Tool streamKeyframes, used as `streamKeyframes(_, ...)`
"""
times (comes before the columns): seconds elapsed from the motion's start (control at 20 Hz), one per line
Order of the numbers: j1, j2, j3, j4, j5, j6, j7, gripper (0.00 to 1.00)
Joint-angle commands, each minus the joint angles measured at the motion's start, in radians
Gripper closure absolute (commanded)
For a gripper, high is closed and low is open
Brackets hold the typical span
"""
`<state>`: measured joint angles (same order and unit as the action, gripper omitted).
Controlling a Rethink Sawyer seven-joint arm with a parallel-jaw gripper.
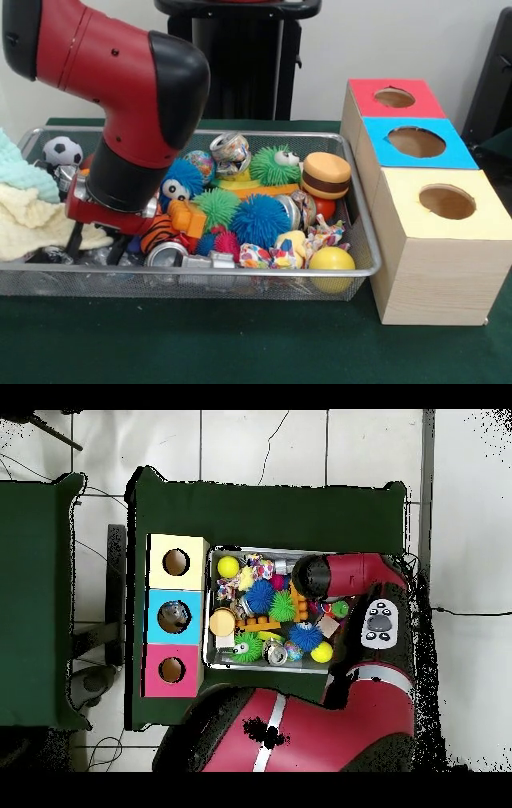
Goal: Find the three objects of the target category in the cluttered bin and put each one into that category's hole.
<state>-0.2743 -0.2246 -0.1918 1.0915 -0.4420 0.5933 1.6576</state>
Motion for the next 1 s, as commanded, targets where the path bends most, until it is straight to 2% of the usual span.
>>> streamKeyframes(0.05,0.009,0.079,-0.005,0.09,-0.012,-0.078,0.199,0.0)
streamKeyframes(0.35,-0.027,0.083,0.025,0.077,0.112,0.078,0.197,0.0)
streamKeyframes(0.6,-0.05,0.078,0.047,0.058,0.185,0.197,0.144,0.0)
streamKeyframes(1.0,-0.112,0.045,0.109,0.114,0.278,0.267,0.055,0.0)
